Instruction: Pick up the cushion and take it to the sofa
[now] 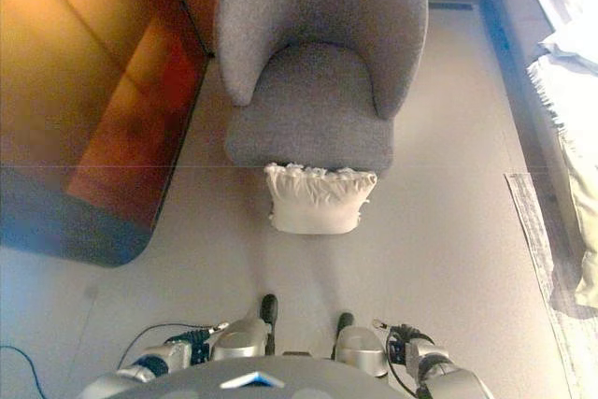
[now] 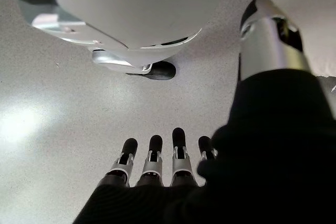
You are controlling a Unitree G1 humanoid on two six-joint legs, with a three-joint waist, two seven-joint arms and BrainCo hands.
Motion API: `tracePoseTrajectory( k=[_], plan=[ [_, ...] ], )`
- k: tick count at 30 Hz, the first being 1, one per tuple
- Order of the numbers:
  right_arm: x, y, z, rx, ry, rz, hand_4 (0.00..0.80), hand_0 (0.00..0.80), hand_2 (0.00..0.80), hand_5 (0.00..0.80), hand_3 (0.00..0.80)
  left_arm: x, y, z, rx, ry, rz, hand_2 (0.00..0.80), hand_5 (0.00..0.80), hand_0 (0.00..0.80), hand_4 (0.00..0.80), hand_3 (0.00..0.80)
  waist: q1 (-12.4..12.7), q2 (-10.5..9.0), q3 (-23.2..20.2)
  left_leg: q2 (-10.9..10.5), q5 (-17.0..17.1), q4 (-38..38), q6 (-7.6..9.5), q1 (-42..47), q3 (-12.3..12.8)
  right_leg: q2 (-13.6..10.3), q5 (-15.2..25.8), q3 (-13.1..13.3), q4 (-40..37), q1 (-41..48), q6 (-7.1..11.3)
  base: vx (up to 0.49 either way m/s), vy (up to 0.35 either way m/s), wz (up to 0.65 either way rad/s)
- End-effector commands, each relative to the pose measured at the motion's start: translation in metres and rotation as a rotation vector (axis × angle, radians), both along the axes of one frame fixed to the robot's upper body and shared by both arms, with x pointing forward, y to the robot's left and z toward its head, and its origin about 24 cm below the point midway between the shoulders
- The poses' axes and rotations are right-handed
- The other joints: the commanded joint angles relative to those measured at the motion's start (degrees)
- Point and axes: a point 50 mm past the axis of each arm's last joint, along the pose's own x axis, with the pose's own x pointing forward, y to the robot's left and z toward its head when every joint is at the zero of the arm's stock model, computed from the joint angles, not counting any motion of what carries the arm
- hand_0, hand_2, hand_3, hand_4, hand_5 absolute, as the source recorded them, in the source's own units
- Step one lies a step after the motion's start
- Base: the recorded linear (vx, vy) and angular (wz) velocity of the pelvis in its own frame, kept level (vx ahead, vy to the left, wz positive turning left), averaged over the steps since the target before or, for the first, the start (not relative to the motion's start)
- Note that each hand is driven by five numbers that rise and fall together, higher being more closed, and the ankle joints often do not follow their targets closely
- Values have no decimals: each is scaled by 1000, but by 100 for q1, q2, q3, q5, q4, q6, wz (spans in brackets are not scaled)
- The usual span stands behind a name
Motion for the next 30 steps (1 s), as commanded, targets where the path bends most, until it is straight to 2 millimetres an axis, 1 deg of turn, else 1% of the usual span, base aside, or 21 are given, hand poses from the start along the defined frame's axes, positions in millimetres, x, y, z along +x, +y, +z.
tracePoseTrajectory(
  k=[1, 12, 17, 20, 21, 22, 23, 25, 26, 27, 29, 30],
  plan=[
    [17, -4, 5, -14, -24, 36, 0, 0, 0, 0, 0, 19, -1, 3, 13, -9, -38, 0, 0, 0, 0, 0, 54, -245, 269, -417, -638, 5, 391, 226, 274, -64, 225, 57, -197, -235, 61, 0, 0, 0],
    [13, -5, 4, -31, -2, 48, 0, 0, 0, 0, 0, 13, -1, 2, 25, 17, -48, 0, 0, 0, 0, 0, 50, -252, 216, -396, -652, 9, 400, 307, 277, -22, 173, 61, -149, -173, 26, 44, -19, 0],
    [14, -5, 4, -49, -1, 61, 0, 0, 0, 0, 0, 11, 2, 2, 37, 23, -56, 0, 0, 0, 0, 0, 53, -290, 199, -366, -721, 182, 405, 290, 242, 28, 108, 99, -36, -182, -30, 55, -86, -1],
    [13, -6, 4, -42, 7, 58, 0, 0, 0, 0, 0, 11, 3, 2, 44, 17, -49, 0, 0, 0, 0, 0, 52, -369, 210, -370, -909, 738, 401, 159, 199, 27, 52, 134, 127, -230, -129, 42, -113, -1],
    [14, -7, 4, -38, 8, 61, 0, 0, 0, 0, 0, 11, 3, 2, 46, 12, -50, 0, 0, 0, 0, 0, 48, -439, 229, -389, -1066, 1189, 415, 28, 229, -30, 33, 117, 245, -289, -178, 22, -125, -2],
    [15, -8, 5, -35, 8, 74, 0, 0, 0, 0, 0, 11, 3, 2, 43, 6, -44, 0, 0, 0, 0, 0, 42, -570, 273, -434, -1350, 1877, 473, -188, 330, -146, 0, 80, 414, -373, -248, 20, -134, -2],
    [15, -9, 5, -38, 9, 82, 0, 0, 0, 0, 0, 10, 3, 2, 37, 3, -34, 0, 0, 0, 0, 0, 53, -635, 312, -459, -1419, 2466, 490, -442, 331, -194, -23, 69, 532, -435, -313, 20, -133, -4],
    [17, -12, 7, -49, 14, 98, 0, 0, 0, 0, 0, 5, 0, 0, 16, 6, 6, 0, 0, 0, 0, 0, 84, -713, 417, -542, -1322, 3657, 533, -1012, 277, -229, -32, 111, 722, -502, -423, 35, -103, -13],
    [18, -13, 7, -50, 14, 101, 0, 0, 0, 0, 0, 3, -1, 0, 5, 10, 22, 0, 0, 0, 0, 0, 98, -705, 459, -545, -1253, 3926, 549, -1203, 301, -206, -53, 160, 773, -492, -454, 58, -66, -29],
    [20, -15, 8, -52, 12, 103, 0, 0, 0, 0, 0, 1, -1, -1, -5, 11, 33, 0, 0, 0, 0, 0, 140, -671, 521, -554, -1084, 4073, 530, -1440, 305, -154, -103, 231, 821, -449, -476, 95, -26, -31],
    [21, -16, 9, -56, 9, 110, 0, 0, 0, 0, 0, -2, -1, -1, -10, 2, 49, 0, 0, 0, 0, 0, 313, -490, 625, -589, -520, 3642, 423, -1850, 216, 59, -325, 397, 899, -248, -501, 184, 2, -33],
    [21, -16, 9, -57, 9, 114, 0, 0, 0, 0, 0, -3, -1, -2, -10, -1, 50, 0, 0, 0, 0, 0, 376, -423, 662, -557, -344, 3473, 384, -1923, 204, 137, -416, 459, 931, -158, -515, 322, 14, -33]
  ],
)
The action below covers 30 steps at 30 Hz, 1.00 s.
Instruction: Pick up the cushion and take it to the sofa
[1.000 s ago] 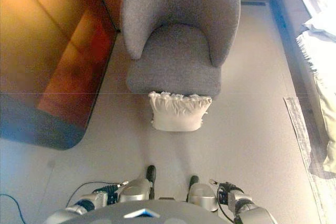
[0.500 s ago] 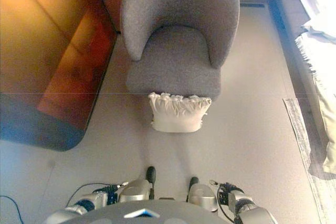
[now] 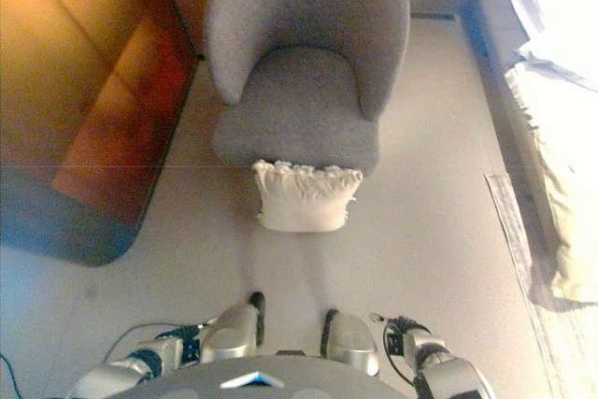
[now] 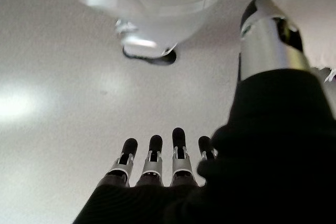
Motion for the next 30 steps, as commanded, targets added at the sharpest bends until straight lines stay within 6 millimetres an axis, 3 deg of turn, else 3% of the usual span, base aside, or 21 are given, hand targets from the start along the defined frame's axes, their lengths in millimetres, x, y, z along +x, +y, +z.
tracePoseTrajectory(
  k=[1, 5, 6, 9, 12, 13, 14, 16, 18, 21, 22, 23, 24, 25, 26, 28, 29, 30],
  plan=[
    [-1, -6, 2, -17, 12, 36, 0, 0, 0, 0, 0, -9, -15, -5, -46, -11, 0, 0, 0, 0, 0, 0, 273, 232, 277, -86, -472, 225, 671, -618, 218, 633, 88, 7, -729, 870, -98, 405, 16, -33],
    [-12, -9, 0, -18, 40, 20, 0, 0, 0, 0, 0, -22, -10, -6, -51, 26, -30, 0, 0, 0, 0, 0, 485, 464, 228, 235, 264, -1126, 447, -629, 268, 899, -311, 261, -691, 1460, -113, 554, 59, -42],
    [-17, -11, 0, -16, 59, 19, 0, 0, 0, 0, 0, -29, -9, -6, -58, 43, -27, 0, 0, 0, 0, 0, 567, 541, 192, 356, 471, -1613, 364, -605, 168, 954, -504, 425, -649, 1710, -112, 645, 125, -8],
    [-30, -14, -2, -25, 120, 24, 0, 0, 0, 0, 0, -42, -9, -8, -71, 85, -11, 0, 0, 0, 0, 0, 701, 623, 80, 549, 644, -2337, 252, -461, -1, 951, -907, 710, -556, 2182, -118, 773, 183, -23],
    [-42, -14, -3, -28, 168, 18, 0, 0, 0, 0, 0, -53, -11, -9, -74, 132, 3, 0, 0, 0, 0, 0, 767, 686, -37, 721, 690, -2490, 185, -439, -37, 848, -1239, 814, -408, 2475, -97, 671, 182, -28],
    [-43, -13, -4, -28, 173, 16, 0, 0, 0, 0, 0, -54, -11, -9, -74, 138, 5, 0, 0, 0, 0, 0, 761, 646, -40, 698, 642, -2513, 193, -404, 2, 769, -1288, 790, -362, 2508, -73, 639, 208, -33],
    [-45, -13, -4, -31, 183, 10, 0, 0, 0, 0, 0, -55, -11, -9, -78, 150, 12, 0, 0, 0, 0, 0, 746, 619, -112, 697, 300, -2429, 267, -344, 116, 593, -1272, 710, -254, 2523, 30, 558, 199, -43],
    [-48, -10, -5, -30, 188, -7, 0, 0, 0, 0, 0, -57, -9, -8, -73, 159, 21, 0, 0, 0, 0, 0, 765, 597, -231, 673, 155, -2111, 308, -403, 69, 344, -1329, 663, -8, 2588, 179, 660, 230, -46],
    [-52, -7, -6, -21, 193, -16, 0, 0, 0, 0, 0, -57, -4, -7, -60, 149, 12, 0, 0, 0, 0, 0, 771, 503, -405, 541, -40, -1586, 456, -495, 55, 77, -1204, 615, 216, 2740, 380, 594, 192, -51],
    [-52, -3, -8, -27, 193, 24, 0, 0, 0, 0, 0, -51, 2, -5, -37, 142, 24, 0, 0, 0, 0, 0, 813, 307, -733, 255, -466, -1237, 830, -522, 135, -275, -235, 527, 779, 2712, 835, 558, 167, -36],
    [-48, -1, -8, -24, 173, 29, 0, 0, 0, 0, 0, -46, 6, -4, -29, 140, 6, 0, 0, 0, 0, 0, 803, 280, -799, 178, -576, -1239, 930, -433, 138, -345, 220, 499, 1202, 2492, 926, 474, 135, -19],
    [-44, -1, -8, -17, 153, 32, 0, 0, 0, 0, 0, -42, 10, -3, -22, 138, -16, 0, 0, 0, 0, 0, 769, 284, -831, 136, -653, -1279, 1012, -335, 130, -343, 425, 487, 1496, 2225, 919, 452, 109, -4],
    [-37, 1, -7, -13, 125, 48, 0, 0, 0, 0, 0, -36, 14, -1, -12, 132, -39, 0, 0, 0, 0, 0, 696, 307, -830, 111, -744, -1324, 1081, -188, 131, -290, 596, 501, 1746, 1777, 876, 398, 49, 8],
    [-29, 3, -7, -11, 91, 79, 0, 0, 0, 0, 0, -28, 18, 1, -1, 117, -49, 0, 0, 0, 0, 0, 622, 243, -789, 11, -810, -1342, 1140, -103, 137, -261, 466, 430, 1784, 1469, 847, 345, -17, 8],
    [-19, 6, -6, -8, 52, 114, 0, 0, 0, 0, 0, -20, 21, 3, 2, 100, -59, 0, 0, 0, 0, 0, 571, 225, -741, -20, -825, -1400, 1168, -27, 165, -154, 357, 314, 1642, 1173, 814, 260, -99, 5],
    [2, 12, -2, -2, -36, 144, 0, 0, 0, 0, 0, 0, 22, 6, 2, 63, -91, 0, 0, 0, 0, 0, 487, 221, -582, -28, -817, -1541, 1109, 153, 229, -63, 152, -181, 862, 484, 731, 96, -187, 6],
    [22, 16, 2, 3, -110, 146, 0, 0, 0, 0, 0, 16, 20, 9, 5, 21, -104, 0, 0, 0, 0, 0, 436, 338, -396, 78, -786, -1626, 1055, 248, 233, -24, 232, -396, 532, -191, 657, -169, -249, -1],
    [38, 18, 8, 0, -173, 149, 0, 0, 0, 0, 0, 29, 18, 12, 6, -16, -108, 0, 0, 0, 0, 0, 338, 314, -220, 33, -838, -1585, 1042, 221, 203, -69, 384, -430, 281, -645, 640, -297, -256, -14]
  ],
)
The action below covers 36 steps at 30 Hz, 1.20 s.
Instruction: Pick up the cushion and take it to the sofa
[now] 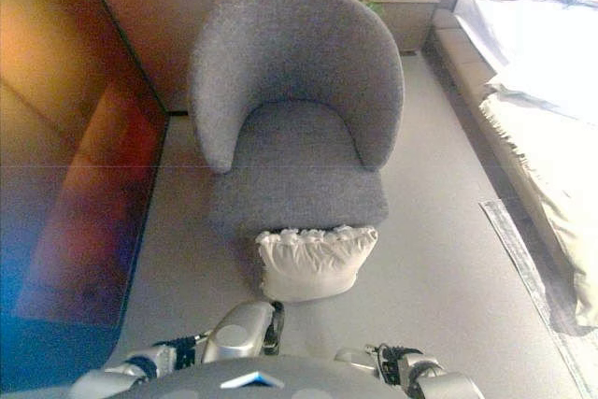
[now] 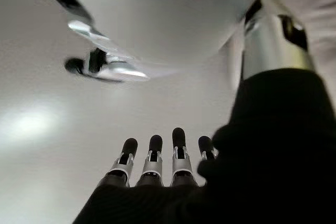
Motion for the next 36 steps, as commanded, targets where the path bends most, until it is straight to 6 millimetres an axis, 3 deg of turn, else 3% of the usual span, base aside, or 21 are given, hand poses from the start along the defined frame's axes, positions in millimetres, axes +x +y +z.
tracePoseTrajectory(
  k=[1, 3, 6, 9, 13, 16, 22, 27, 30, 36],
  plan=[
    [68, -8, 23, -26, -275, 7, 0, 0, 0, 0, 0, 38, -7, 7, -2, -85, -53, 0, 0, 0, 0, 0, -332, 243, 695, 112, 197, -130, -118, -458, -374, 81, 1423, -364, -1723, -1015, -93, -222, -227, -2],
    [82, -7, 29, -12, -349, 31, 0, 0, 0, 0, 0, 50, -10, 10, -2, -129, -52, 0, 0, 0, 0, 0, -625, 221, 898, 48, 33, -83, -26, -464, -521, 198, 1749, 25, -1851, -1479, -73, -43, -185, 49],
    [65, -18, 24, -11, -293, 72, 0, 0, 0, 0, 0, 37, -20, 4, -18, -103, 12, 0, 0, 0, 0, 0, -650, 138, 797, -7, -74, 85, -105, -368, -594, 159, 1781, -48, -2125, -1033, -171, 236, -149, 99],
    [55, -20, 21, -43, -242, 90, 0, 0, 0, 0, 0, 32, -28, 0, -11, -103, -3, 0, 0, 0, 0, 0, -576, 143, 802, 26, -133, 298, -236, -373, -582, 111, 1784, -323, -2430, -709, -268, 134, -122, 71],
    [68, -19, 26, -94, -275, 64, 0, 0, 0, 0, 0, 42, -33, 2, 11, -172, 29, 0, 0, 0, 0, 0, -586, 213, 977, 118, -155, 467, -366, -514, -545, 84, 1702, -493, -2381, -753, -360, -30, -38, -9],
    [72, -26, 30, -142, -300, 42, 0, 0, 0, 0, 0, 50, -36, 4, 9, -213, 15, 0, 0, 0, 0, 0, -637, 272, 1125, 172, -127, 471, -454, -571, -361, 35, 1661, -663, -2318, -842, -406, -31, 23, 16],
    [88, -32, 39, -175, -395, 18, 0, 0, 0, 0, 0, 60, -30, 9, 39, -289, -19, 0, 0, 0, 0, 0, -650, 297, 1258, 200, -64, 154, -482, -542, -475, 14, 1702, -708, -2355, -1078, -359, 8, 47, 21],
    [124, -32, 66, -337, -667, 32, 0, 0, 0, 0, 0, 95, -23, 27, 121, -493, -9, 0, 0, 0, 0, 0, -681, 257, 1502, 166, -106, 376, -436, -901, -479, 22, 1698, -625, -2040, -1516, -308, 9, 11, 2],
    [149, -43, 96, -458, -828, 62, 0, 0, 0, 0, 0, 121, 4, 50, 147, -643, 27, 0, 0, 0, 0, 0, -816, 329, 1690, 142, -95, 536, -435, -1237, -373, 4, 1667, -543, -1784, -1918, -292, -19, 138, 3],
    [172, -44, 122, -583, -949, 17, 0, 0, 0, 0, 0, 170, -12, 87, 224, -927, 38, 0, 0, 0, 0, 0, -870, 302, 2065, 131, -77, 762, -361, -1971, -291, 97, 1714, -449, -1547, -2619, -234, -43, -4, -7]
  ],
)
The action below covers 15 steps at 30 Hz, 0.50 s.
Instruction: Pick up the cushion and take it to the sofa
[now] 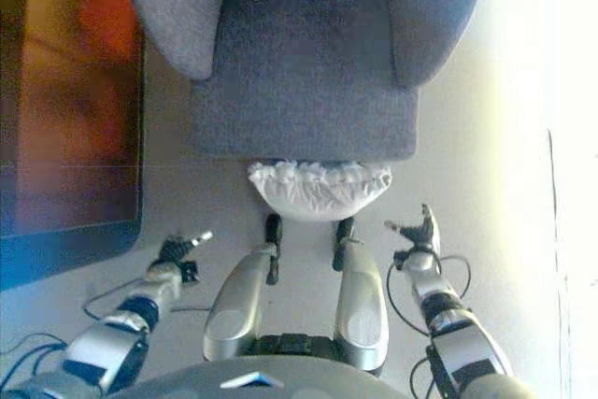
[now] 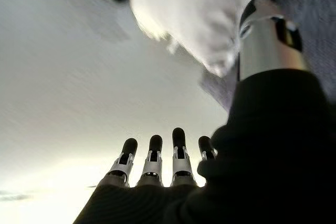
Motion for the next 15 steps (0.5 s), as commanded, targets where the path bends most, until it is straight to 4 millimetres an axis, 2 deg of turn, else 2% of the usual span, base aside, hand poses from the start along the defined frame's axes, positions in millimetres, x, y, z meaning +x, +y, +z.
tracePoseTrajectory(
  k=[1, 6, 15],
  plan=[
    [5, -9, 17, -115, -86, -48, 0, 0, 0, 0, 0, 15, -5, 17, 50, -138, 54, 0, 0, 0, 0, 0, -139, -35, 190, -74, -230, 584, 384, -612, 92, 10, 560, 109, -632, -141, 353, -66, -4, -5],
    [28, -19, 48, -176, -177, -90, 0, 0, 0, 0, 0, 41, 4, 49, 74, -280, 82, 0, 0, 0, 0, 0, -191, -31, 365, -15, -232, 973, 342, -1443, 98, 64, 547, 148, -311, -919, 353, -62, 19, -1],
    [64, -30, 105, -227, -373, -82, 0, 0, 0, 0, 0, 78, -3, 98, 68, -515, 6, 0, 0, 0, 0, 0, -219, -11, 365, 91, -189, 1394, 285, -3112, -52, 138, 525, 300, 221, -2540, 266, -66, 2, -4]
  ],
)
